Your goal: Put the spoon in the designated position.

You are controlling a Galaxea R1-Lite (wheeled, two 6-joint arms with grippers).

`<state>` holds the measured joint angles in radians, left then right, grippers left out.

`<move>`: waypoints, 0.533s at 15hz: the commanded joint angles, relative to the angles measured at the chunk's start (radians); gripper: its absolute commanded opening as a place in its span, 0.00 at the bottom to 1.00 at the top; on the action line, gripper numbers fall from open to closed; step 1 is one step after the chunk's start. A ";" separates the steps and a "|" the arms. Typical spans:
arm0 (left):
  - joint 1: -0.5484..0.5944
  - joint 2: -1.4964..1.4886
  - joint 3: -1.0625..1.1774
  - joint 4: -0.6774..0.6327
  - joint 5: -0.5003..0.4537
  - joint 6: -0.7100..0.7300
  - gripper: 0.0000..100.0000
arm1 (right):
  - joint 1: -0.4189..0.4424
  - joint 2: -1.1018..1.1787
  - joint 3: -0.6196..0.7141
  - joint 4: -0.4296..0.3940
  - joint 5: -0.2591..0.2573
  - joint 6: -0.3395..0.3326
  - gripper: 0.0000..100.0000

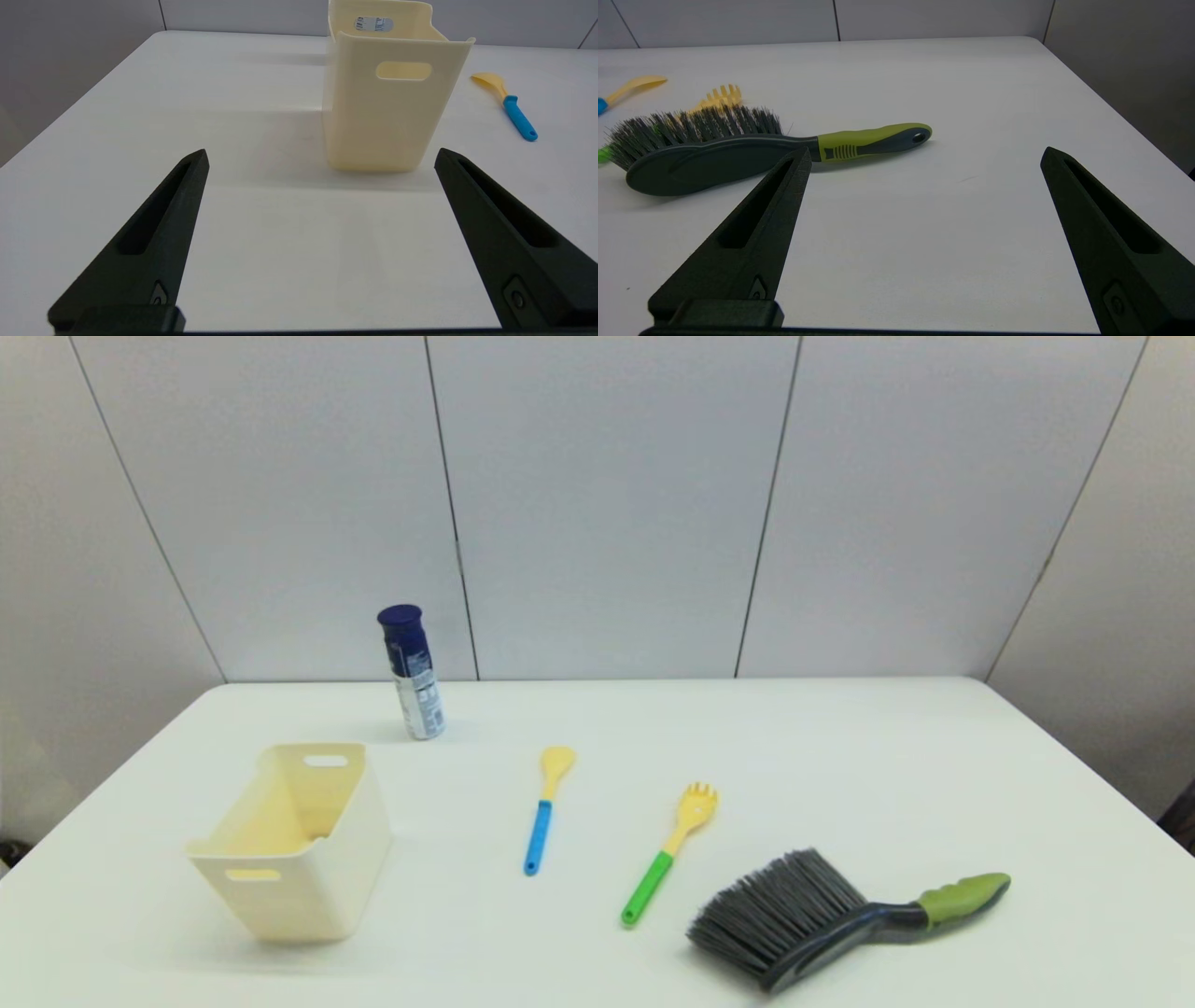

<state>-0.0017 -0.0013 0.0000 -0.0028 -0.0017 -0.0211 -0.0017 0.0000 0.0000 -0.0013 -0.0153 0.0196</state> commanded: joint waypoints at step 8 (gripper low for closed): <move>0.000 0.001 0.002 0.000 0.000 0.000 1.00 | 0.000 0.000 0.000 0.000 0.000 0.000 1.00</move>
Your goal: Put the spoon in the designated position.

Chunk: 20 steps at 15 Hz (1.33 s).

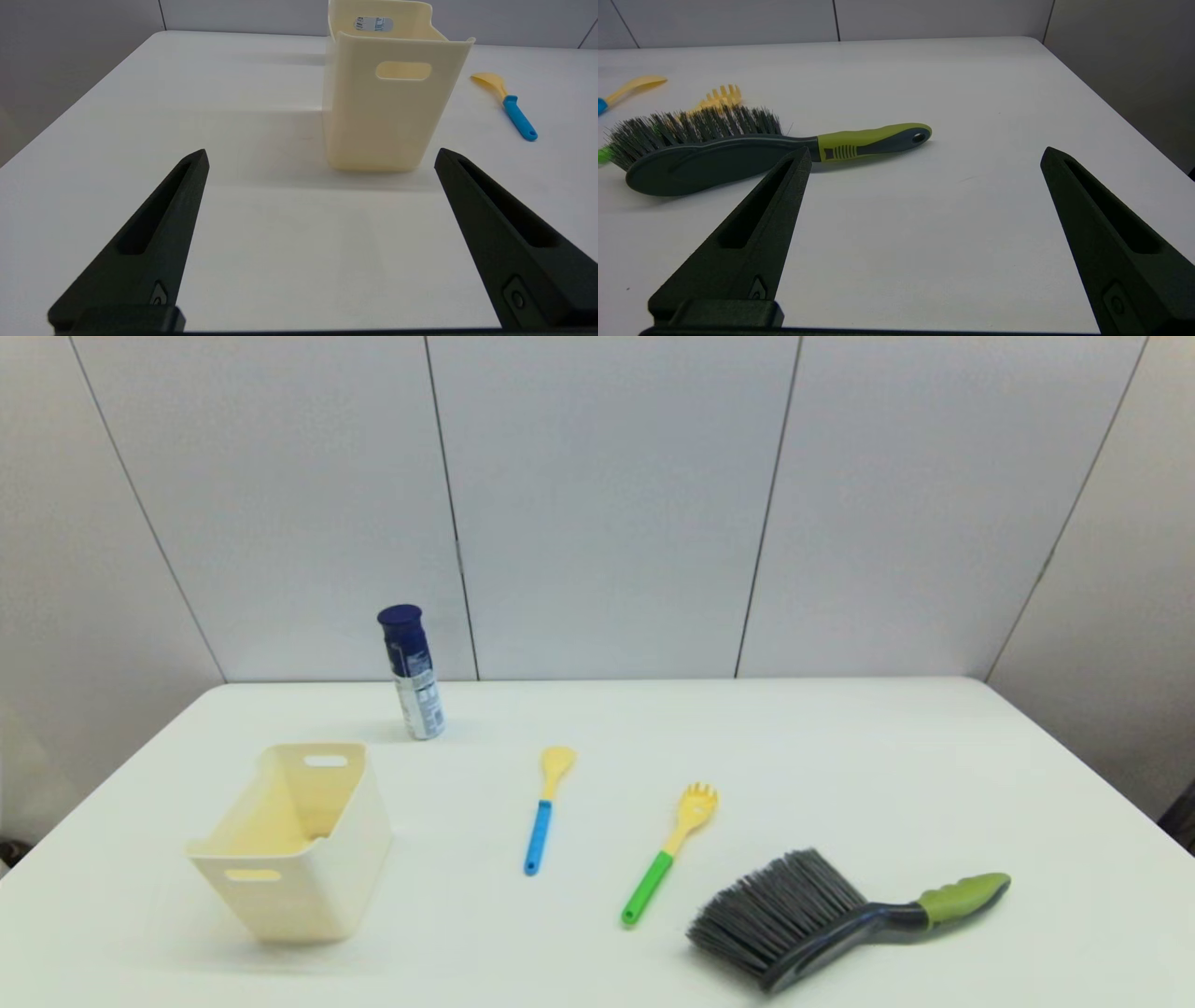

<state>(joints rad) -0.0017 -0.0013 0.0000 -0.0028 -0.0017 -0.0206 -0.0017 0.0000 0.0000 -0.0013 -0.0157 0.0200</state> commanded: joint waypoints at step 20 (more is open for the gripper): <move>0.000 0.221 -0.209 0.006 0.000 0.005 1.00 | 0.000 0.002 0.000 0.000 0.000 0.000 1.00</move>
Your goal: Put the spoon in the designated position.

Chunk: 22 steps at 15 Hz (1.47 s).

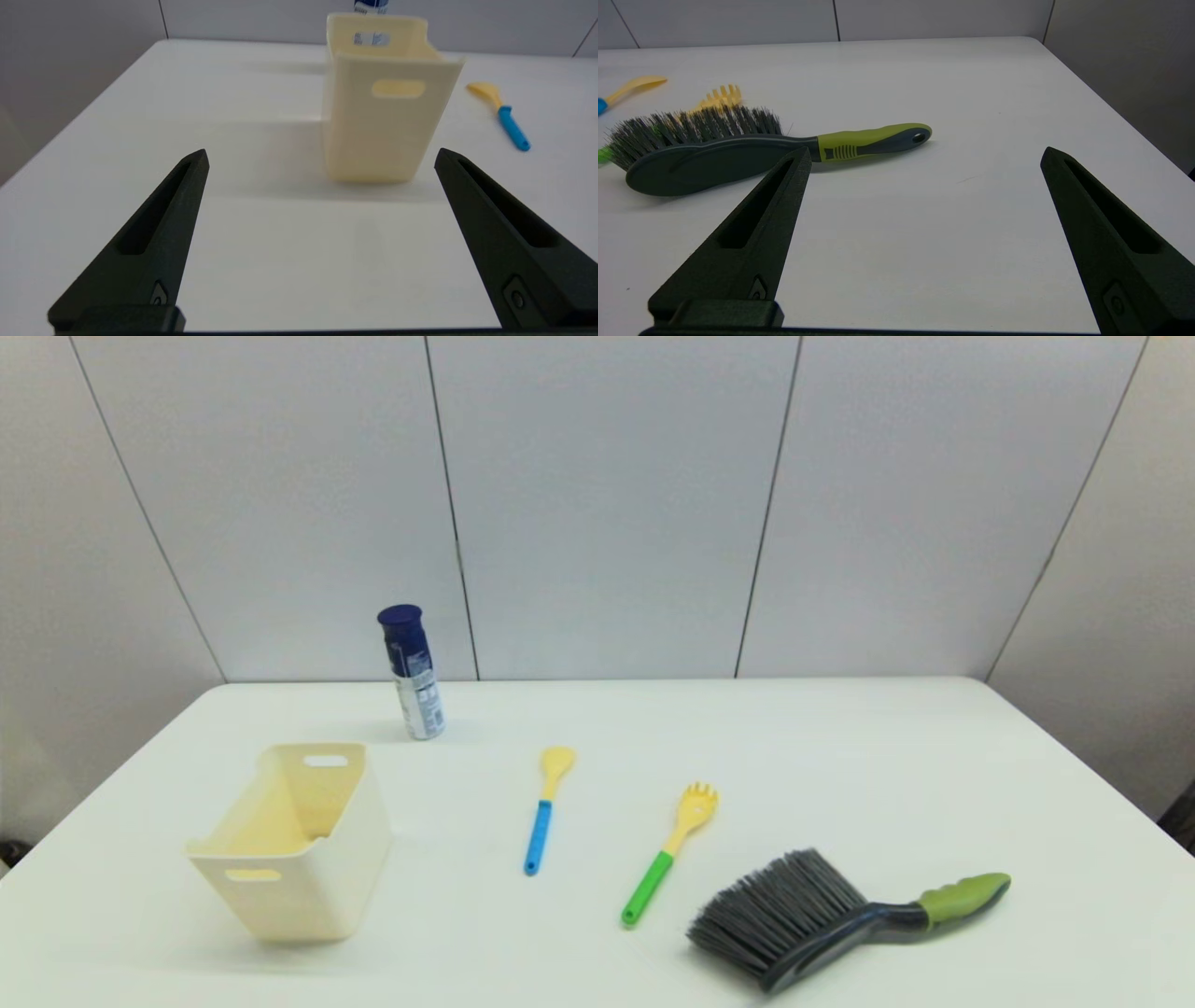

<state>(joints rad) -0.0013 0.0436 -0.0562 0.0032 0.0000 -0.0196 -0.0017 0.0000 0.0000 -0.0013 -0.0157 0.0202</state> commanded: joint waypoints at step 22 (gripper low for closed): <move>-0.634 1.556 -0.988 -0.011 -0.130 0.092 1.00 | 0.000 0.000 0.000 0.000 0.000 0.000 1.00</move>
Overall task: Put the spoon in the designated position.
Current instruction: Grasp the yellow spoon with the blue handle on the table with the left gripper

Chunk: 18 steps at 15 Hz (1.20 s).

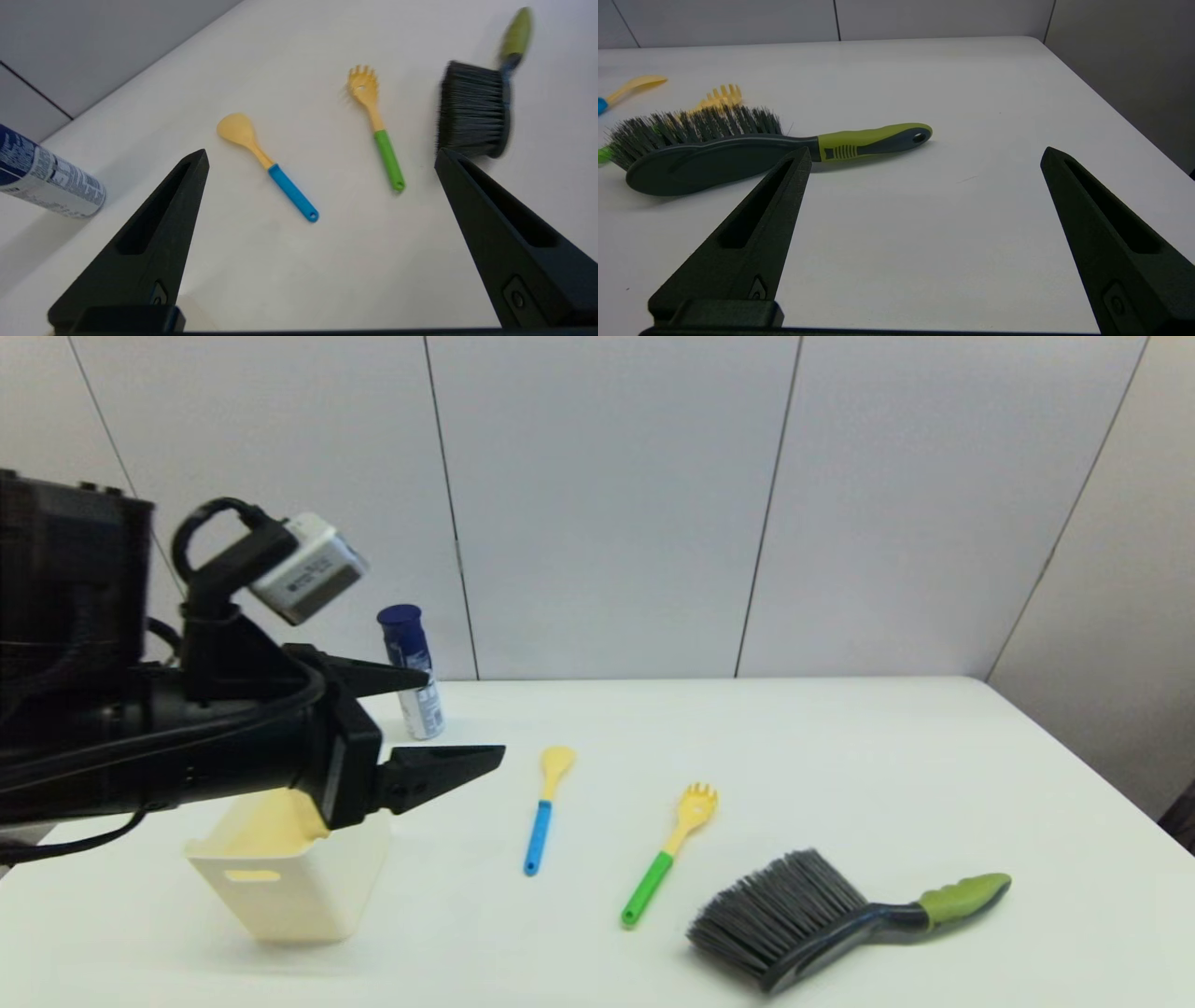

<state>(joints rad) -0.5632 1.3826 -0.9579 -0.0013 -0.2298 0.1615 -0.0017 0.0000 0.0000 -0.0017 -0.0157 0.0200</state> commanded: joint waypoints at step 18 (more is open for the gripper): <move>-0.250 0.527 -0.091 0.012 0.681 -0.746 1.00 | 0.000 0.002 0.000 0.000 0.000 0.000 1.00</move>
<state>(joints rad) -0.7928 1.8994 -1.0496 0.0096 0.4406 -0.5349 -0.0017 0.0000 0.0000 -0.0013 -0.0153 0.0196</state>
